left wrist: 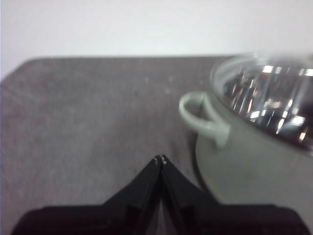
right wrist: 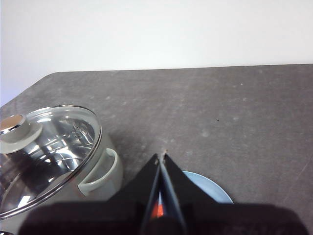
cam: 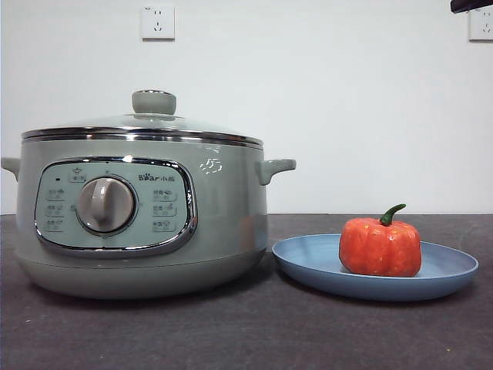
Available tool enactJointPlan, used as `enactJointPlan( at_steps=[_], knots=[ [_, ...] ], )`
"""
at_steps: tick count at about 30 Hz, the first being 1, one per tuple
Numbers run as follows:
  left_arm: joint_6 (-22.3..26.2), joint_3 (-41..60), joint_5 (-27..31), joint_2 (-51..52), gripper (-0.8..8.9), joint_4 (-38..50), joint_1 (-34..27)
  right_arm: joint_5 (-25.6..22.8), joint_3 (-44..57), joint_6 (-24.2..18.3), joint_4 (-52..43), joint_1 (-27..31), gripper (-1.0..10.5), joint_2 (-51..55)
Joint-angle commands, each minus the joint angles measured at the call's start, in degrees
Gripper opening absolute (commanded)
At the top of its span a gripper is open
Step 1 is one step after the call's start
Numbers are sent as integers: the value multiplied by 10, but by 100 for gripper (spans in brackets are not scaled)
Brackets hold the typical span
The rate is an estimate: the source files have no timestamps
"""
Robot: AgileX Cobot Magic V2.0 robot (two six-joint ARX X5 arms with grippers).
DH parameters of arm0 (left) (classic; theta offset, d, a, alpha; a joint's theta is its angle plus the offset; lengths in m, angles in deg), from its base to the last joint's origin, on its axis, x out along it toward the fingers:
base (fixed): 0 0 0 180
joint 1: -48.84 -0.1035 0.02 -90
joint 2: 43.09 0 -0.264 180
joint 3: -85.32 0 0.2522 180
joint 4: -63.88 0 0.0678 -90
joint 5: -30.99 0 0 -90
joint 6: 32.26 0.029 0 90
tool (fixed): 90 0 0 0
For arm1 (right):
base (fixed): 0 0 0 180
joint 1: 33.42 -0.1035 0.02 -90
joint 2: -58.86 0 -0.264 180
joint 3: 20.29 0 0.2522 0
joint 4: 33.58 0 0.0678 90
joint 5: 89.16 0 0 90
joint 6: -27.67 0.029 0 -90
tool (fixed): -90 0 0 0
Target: Take the pumpkin out from the steamer,put the pumpkin in the blue plate,close the lid
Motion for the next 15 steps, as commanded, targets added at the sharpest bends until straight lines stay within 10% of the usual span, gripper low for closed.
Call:
enactJointPlan(
  at_steps=[1,15],
  knots=[
    [2,28,-1,3,-3,23,-3,-2,6,5,-3,0,-16,1],
    [-3,57,-2,65,-3,-4,-4,-2,6,5,-2,0,-16,1]
  ],
)
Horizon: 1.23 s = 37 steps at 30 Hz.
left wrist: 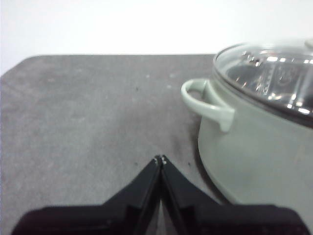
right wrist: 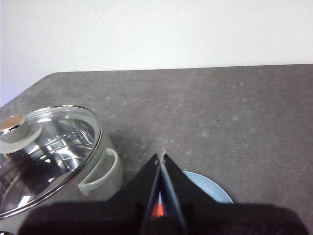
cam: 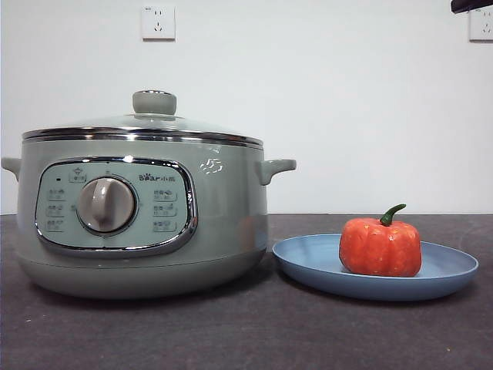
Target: Take the pumpkin out from the steamer,put the pumpkin in the blue plate,close the lid
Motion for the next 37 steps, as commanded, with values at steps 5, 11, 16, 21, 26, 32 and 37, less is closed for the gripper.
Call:
enactJointPlan(
  at_steps=[5,11,16,21,26,32,37],
  knots=[
    [-4,8,-1,2,-3,-25,-2,-2,6,5,-2,0,-16,1],
    [-4,8,-1,2,-3,-25,-2,-2,6,5,1,0,-16,1],
    [-4,8,-1,2,-3,-25,-2,-2,6,5,11,0,-16,1],
    [-4,8,-1,2,-3,-25,-2,-2,6,5,12,0,-16,1],
    [-4,8,-1,2,-3,-25,-2,-2,6,5,17,0,-16,1],
    [-4,8,-1,2,-3,-24,-2,-27,13,-58,60,29,-16,39],
    [-4,8,-1,2,-3,-24,-2,54,107,-92,0,150,-16,110]
  ],
)
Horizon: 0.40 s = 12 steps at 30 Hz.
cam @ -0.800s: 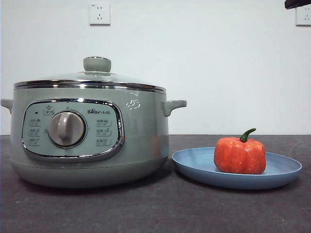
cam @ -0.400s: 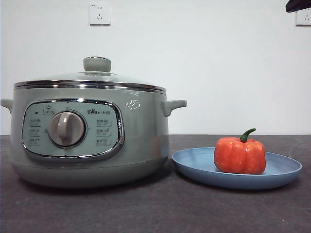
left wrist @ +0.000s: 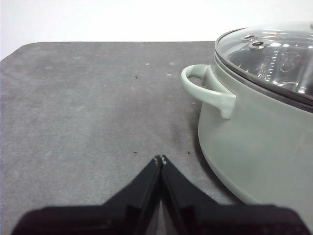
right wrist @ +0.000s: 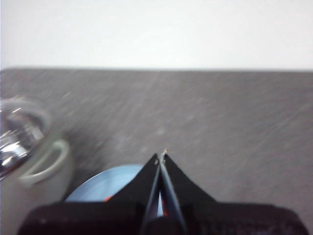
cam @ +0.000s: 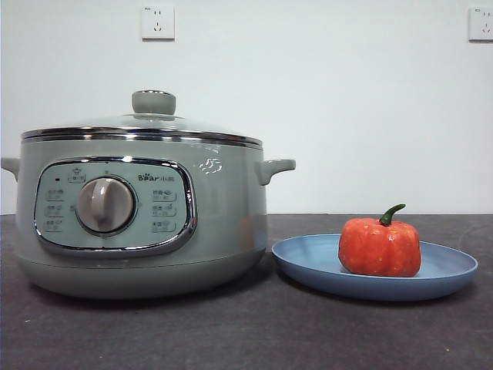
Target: Take the pumpkin out from the steamer,put the pumpkin in the blue plate,close the lid
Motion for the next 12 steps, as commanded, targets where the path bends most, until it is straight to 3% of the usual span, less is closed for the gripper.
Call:
enactJointPlan(
  at_steps=[1,5,12],
  knots=[
    [-4,8,-1,2,-3,-3,-2,59,83,-17,-46,73,-16,42],
    [-4,8,-1,2,-3,-3,-2,82,202,0,-116,142,-16,121],
    [-4,8,-1,2,-3,-3,-2,81,287,12,-118,157,-16,204]
  ],
)
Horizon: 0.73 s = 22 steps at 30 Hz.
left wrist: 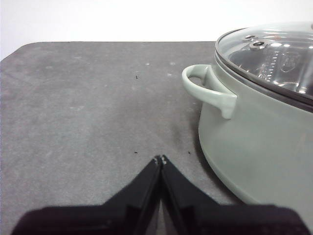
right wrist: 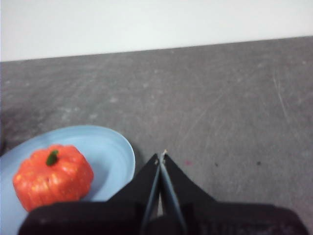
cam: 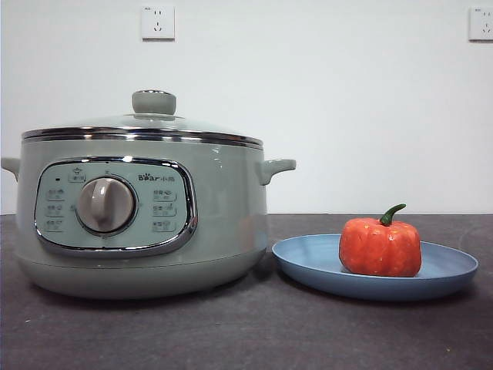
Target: Take the pumpkin out from the steamer,put the pumpkin in the blue plate,close the lid
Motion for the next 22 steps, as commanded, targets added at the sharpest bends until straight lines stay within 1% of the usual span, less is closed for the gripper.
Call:
enactJointPlan(
  at_steps=[1,10,22],
  knots=[
    [-4,8,-1,2,-3,-3,-2,0,11,9,-9,1,-16,20],
    [-4,8,-1,2,-3,-3,-2,-2,13,8,21,1,-16,26],
    [-4,8,-1,2,-3,-3,-2,-2,13,8,23,1,-16,24]
  ],
)
